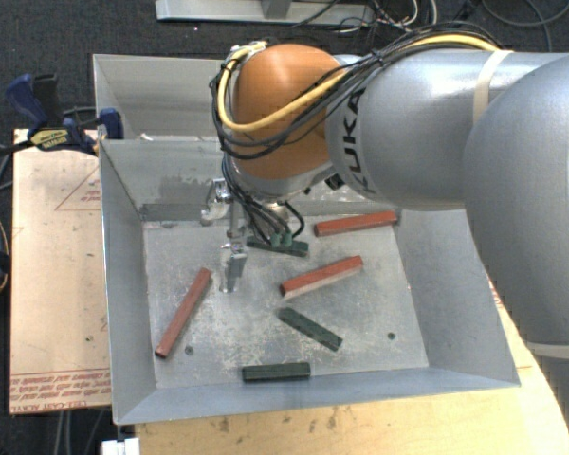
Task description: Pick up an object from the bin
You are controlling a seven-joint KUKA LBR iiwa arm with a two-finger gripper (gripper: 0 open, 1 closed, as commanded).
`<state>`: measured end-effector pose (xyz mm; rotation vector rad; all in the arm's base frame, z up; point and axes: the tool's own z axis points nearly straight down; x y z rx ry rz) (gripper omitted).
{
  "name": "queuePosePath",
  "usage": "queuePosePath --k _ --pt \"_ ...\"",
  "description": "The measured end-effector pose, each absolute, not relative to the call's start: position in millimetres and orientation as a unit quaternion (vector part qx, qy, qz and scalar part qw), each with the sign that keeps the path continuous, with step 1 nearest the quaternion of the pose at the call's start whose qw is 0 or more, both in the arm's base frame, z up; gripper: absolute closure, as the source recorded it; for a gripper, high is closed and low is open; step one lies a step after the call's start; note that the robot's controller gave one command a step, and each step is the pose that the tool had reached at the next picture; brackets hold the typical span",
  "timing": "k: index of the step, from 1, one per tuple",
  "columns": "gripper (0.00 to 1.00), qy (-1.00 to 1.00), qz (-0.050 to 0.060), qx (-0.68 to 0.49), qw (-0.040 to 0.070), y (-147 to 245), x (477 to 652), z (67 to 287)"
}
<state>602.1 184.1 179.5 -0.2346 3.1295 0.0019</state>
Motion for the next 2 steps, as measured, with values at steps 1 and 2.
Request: queuePosePath --k 1,2 --pt "0.00 0.990 0.001 -0.141 -0.001 209.6 579.2 158.7" --pt "0.00 0.979 0.001 -0.202 0.003 216.3 581.9 127.2"
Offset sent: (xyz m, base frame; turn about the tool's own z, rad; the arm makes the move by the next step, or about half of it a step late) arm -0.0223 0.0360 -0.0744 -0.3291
